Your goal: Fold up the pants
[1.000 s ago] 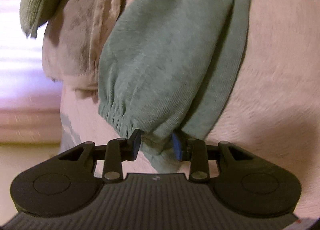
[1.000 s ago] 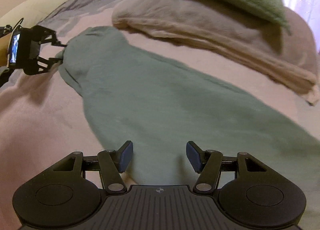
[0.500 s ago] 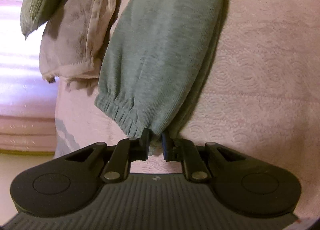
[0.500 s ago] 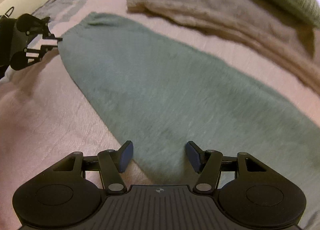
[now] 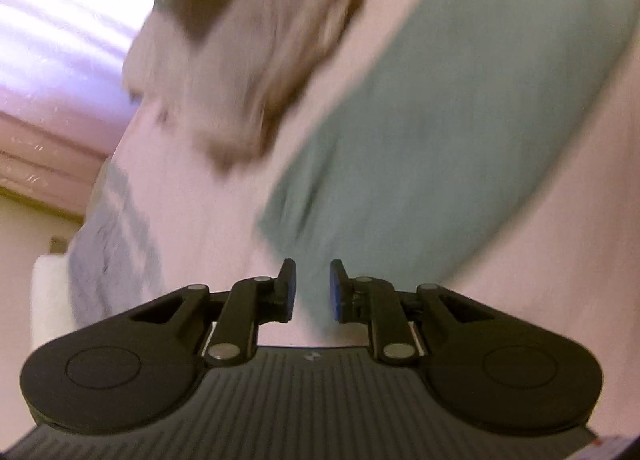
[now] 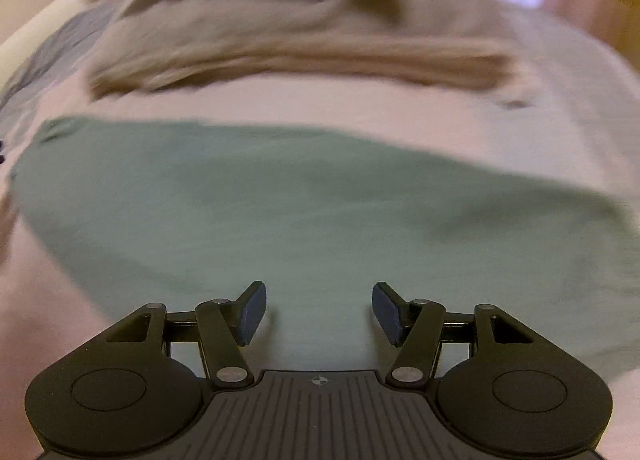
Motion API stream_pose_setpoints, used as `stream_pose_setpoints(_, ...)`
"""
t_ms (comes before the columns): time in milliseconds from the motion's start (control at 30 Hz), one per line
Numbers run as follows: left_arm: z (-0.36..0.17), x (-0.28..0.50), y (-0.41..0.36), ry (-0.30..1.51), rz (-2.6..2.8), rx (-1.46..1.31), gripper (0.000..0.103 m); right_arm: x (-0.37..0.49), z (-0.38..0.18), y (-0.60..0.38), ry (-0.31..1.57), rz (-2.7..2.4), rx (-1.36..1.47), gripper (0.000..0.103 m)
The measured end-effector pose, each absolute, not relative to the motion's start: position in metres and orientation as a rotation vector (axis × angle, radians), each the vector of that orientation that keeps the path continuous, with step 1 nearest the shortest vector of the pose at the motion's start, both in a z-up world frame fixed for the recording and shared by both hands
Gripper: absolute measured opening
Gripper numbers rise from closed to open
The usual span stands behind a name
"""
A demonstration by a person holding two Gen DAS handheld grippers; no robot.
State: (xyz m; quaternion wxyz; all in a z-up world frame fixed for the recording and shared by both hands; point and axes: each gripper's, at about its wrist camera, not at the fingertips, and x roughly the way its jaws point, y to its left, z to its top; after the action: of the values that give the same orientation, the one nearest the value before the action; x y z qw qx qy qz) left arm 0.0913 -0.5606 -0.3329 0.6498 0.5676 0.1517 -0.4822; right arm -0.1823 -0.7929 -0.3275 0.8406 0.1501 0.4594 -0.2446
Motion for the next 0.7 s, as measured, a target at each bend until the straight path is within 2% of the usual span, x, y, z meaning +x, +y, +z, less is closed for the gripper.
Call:
stream_pose_setpoints(133,-0.316,0.037,-0.653,0.369,-1.279,1.14,0.027,-0.238,-0.303,-0.864,0.965,-0.644,0.285,0.056)
stream_pose_setpoints(367,-0.324,-0.054,-0.8,0.525,-1.544,0.904,0.029,-0.32,-0.305,-0.991,0.925,-0.75,0.389,0.056)
stream_pose_setpoints(467,-0.341,-0.091,-0.841,0.56,-1.634,0.915,0.029,-0.335,-0.319,-1.023,0.905,-0.702,0.448,0.056)
stream_pose_setpoints(600,-0.362,-0.112,-0.858,0.659,-1.684,0.971,0.029,-0.356,-0.335,-1.048,0.795,-0.621,0.615,0.056)
stream_pose_setpoints(633,-0.368,-0.111,-0.866,0.685,-1.685,0.983,0.025,-0.36,-0.337,-1.051,0.765,-0.611,0.649,0.048)
stream_pose_setpoints(700,-0.375,-0.109,-0.866,0.73,-1.678,0.992,0.012,-0.363,-0.341,-1.052,0.749,-0.607,0.677,0.04)
